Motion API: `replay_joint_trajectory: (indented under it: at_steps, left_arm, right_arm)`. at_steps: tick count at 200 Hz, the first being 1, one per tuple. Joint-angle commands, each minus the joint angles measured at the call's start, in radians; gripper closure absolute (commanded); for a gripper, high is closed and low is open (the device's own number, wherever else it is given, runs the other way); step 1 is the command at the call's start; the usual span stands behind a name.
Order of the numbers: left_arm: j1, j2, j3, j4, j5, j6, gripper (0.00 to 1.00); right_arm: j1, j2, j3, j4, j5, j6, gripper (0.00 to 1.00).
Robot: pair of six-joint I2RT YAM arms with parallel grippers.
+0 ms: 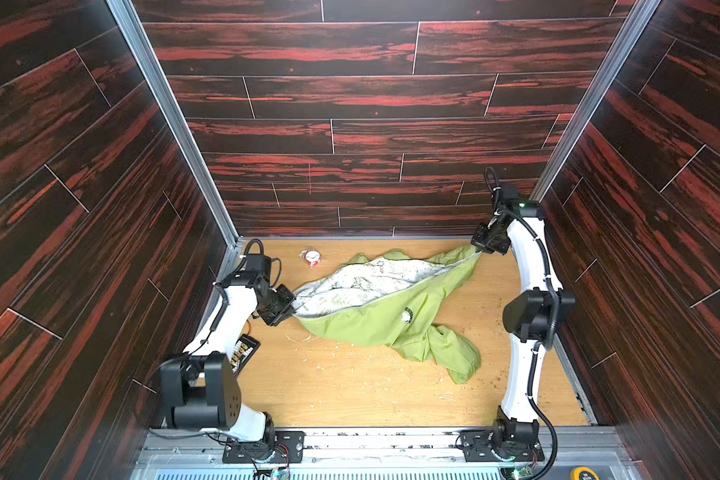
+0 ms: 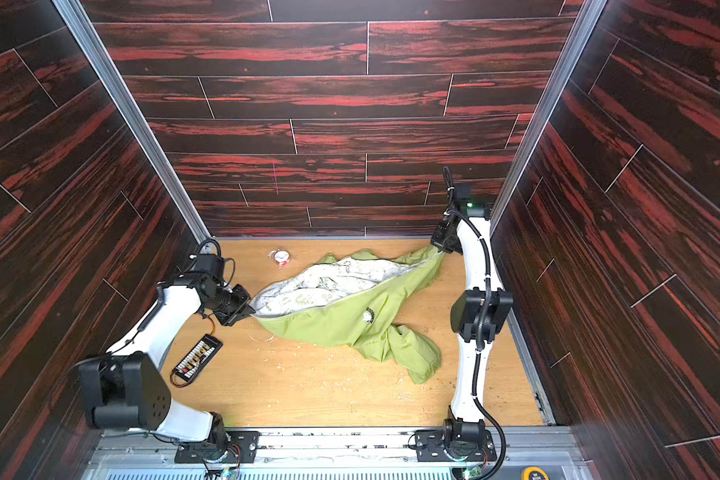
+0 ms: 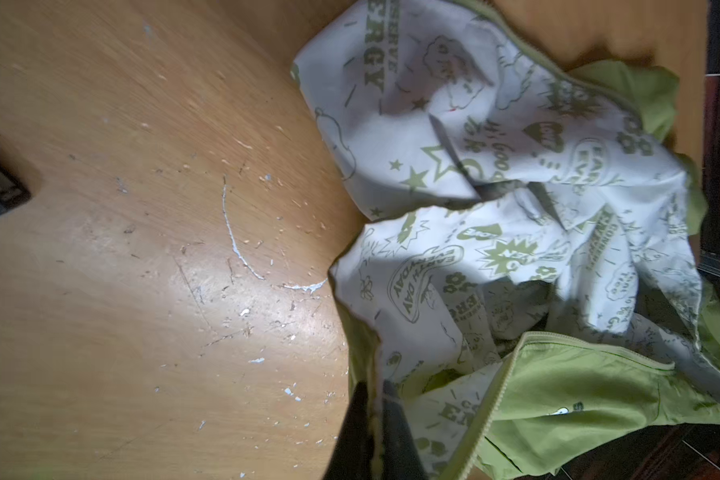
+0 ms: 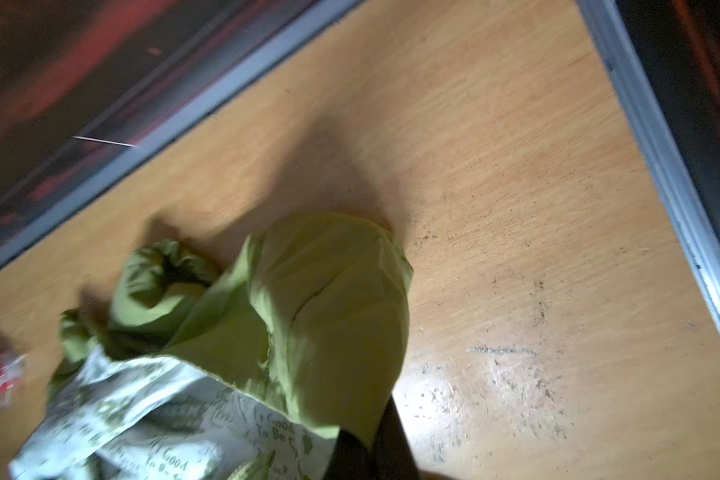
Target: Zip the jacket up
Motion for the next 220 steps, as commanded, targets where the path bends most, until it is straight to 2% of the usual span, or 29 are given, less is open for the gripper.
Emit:
replay_joint_trajectory:
  at_steps: [1, 21, 32, 47, 60, 90, 117, 137, 169, 196, 220]
  left_arm:
    - [0.007, 0.039, 0.007, -0.001, 0.023, 0.013, 0.85]
    - [0.009, 0.057, 0.044, -0.002, 0.019, 0.019, 0.59]
    - [0.009, 0.063, 0.064, -0.010, 0.011, 0.023, 0.47]
    - [0.009, 0.068, 0.083, -0.024, 0.001, 0.031, 0.37]
    - [0.008, 0.067, 0.088, -0.035, -0.005, 0.040, 0.33]
    - [0.009, 0.034, 0.086, -0.049, -0.019, 0.073, 0.30]
    - [0.001, -0.012, 0.094, -0.044, -0.009, 0.125, 0.30]
    - [-0.043, -0.019, 0.099, -0.034, -0.018, 0.160, 0.31]
    - [-0.155, 0.020, 0.100, -0.002, 0.007, 0.170, 0.31]
    - [-0.249, 0.078, 0.125, 0.048, 0.009, 0.149, 0.32]
    - [-0.295, 0.136, 0.157, 0.070, 0.014, 0.141, 0.32]
  right_arm:
    - [-0.022, 0.082, 0.062, -0.030, -0.024, -0.007, 0.91]
    - [-0.036, 0.109, 0.106, -0.038, -0.040, -0.014, 0.81]
    - [-0.045, 0.109, 0.121, -0.042, -0.041, -0.015, 0.71]
    - [-0.053, 0.089, 0.122, -0.044, -0.047, -0.016, 0.53]
    - [-0.052, 0.063, 0.111, -0.039, -0.070, -0.026, 0.44]
    - [-0.036, -0.044, 0.031, 0.004, -0.123, -0.033, 0.35]
    - [-0.016, -0.165, -0.070, 0.046, -0.147, -0.023, 0.32]
    - [0.013, -0.268, -0.186, 0.090, -0.177, -0.004, 0.32]
    - [0.075, -0.455, -0.509, 0.221, -0.249, 0.066, 0.34]
    - [0.109, -0.630, -0.869, 0.376, -0.319, 0.174, 0.37]
    - [0.149, -0.735, -1.112, 0.484, -0.349, 0.250, 0.36]
